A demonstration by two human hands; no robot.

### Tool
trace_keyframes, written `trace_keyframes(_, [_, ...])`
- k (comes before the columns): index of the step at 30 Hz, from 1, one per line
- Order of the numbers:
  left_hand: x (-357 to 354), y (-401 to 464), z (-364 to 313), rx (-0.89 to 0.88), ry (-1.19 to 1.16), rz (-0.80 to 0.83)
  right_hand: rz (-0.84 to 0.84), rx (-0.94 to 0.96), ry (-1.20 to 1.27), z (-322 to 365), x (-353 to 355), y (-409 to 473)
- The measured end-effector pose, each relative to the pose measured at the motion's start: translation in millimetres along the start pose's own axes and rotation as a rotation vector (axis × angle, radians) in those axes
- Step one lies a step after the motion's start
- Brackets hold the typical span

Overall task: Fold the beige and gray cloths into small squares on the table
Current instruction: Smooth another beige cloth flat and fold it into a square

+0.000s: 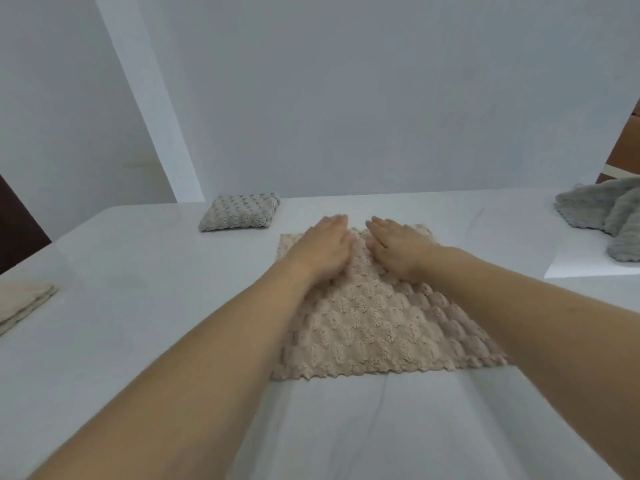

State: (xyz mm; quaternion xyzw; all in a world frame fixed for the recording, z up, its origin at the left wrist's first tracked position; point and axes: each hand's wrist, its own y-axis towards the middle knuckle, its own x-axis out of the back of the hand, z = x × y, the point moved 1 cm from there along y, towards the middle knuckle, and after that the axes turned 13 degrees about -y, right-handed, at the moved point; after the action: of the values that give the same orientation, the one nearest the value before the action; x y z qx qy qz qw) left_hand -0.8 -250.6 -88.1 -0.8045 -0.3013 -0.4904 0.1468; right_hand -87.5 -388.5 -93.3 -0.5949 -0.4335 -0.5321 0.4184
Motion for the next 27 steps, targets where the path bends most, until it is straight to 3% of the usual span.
trace_keyframes(4, [-28,8,22,0.064,0.12,0.059,0.021,-0.055,-0.044,-3,-24,6])
trace_keyframes(12, [-23,4,23,0.1,0.116,0.051,0.03,-0.049,-0.041,-9,-23,2])
trace_keyframes(18, [-3,-16,65,0.18,0.119,0.027,0.089,-0.082,-0.034,-49,-27,-28])
trace_keyframes(23, [4,-19,63,0.226,0.239,0.069,0.124,-0.123,-0.055,-51,-25,-31])
trace_keyframes(25, [8,-21,47,0.198,0.319,0.005,0.161,-0.166,-0.092,-45,-14,-27])
trace_keyframes(27, [0,-31,25,0.13,0.246,-0.07,0.131,-0.171,-0.048,-29,-2,-26])
